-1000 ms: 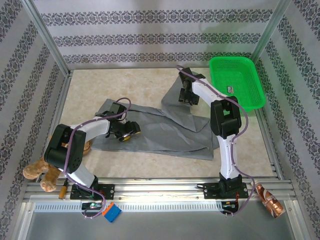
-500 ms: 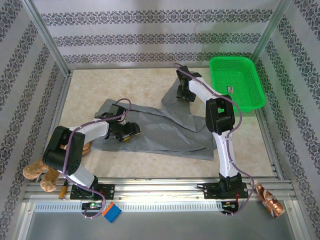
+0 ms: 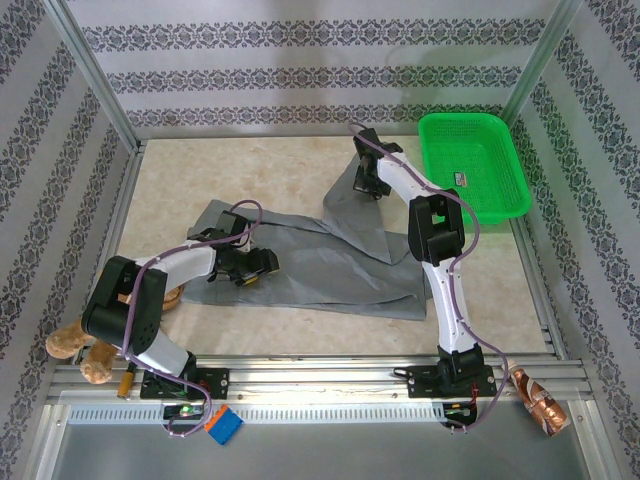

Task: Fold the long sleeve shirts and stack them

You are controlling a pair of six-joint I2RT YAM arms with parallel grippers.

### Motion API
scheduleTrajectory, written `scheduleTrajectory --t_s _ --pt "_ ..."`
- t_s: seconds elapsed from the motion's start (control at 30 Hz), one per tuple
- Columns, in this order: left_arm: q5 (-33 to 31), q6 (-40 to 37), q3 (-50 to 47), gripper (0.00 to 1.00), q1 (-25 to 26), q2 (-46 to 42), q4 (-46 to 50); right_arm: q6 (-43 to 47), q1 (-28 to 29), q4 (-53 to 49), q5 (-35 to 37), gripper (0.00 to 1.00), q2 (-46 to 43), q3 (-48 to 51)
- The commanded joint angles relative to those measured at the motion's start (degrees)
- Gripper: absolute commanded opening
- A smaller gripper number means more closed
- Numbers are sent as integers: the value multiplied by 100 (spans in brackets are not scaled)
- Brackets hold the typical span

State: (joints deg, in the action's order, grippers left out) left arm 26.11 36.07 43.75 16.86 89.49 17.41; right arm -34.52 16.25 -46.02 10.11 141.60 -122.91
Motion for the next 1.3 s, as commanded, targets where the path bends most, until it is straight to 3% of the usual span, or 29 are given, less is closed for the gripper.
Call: scheduleTrajectory --t_s 0.0,0.67,1.03,1.27 --pt "-464 -196 -328 65 12 147 1014 138 -47 253 451 0 -313 -306" --pt "-335 -369 -446 66 -52 130 995 1423 -42 1380 1079 0 -32 -1319" --pt "-180 -391 -507 66 -52 143 827 1554 -42 2819 528 0 -99 -1305" --pt "-13 -342 -512 67 -55 73 729 1496 -41 2842 554 0 -104 -1270"
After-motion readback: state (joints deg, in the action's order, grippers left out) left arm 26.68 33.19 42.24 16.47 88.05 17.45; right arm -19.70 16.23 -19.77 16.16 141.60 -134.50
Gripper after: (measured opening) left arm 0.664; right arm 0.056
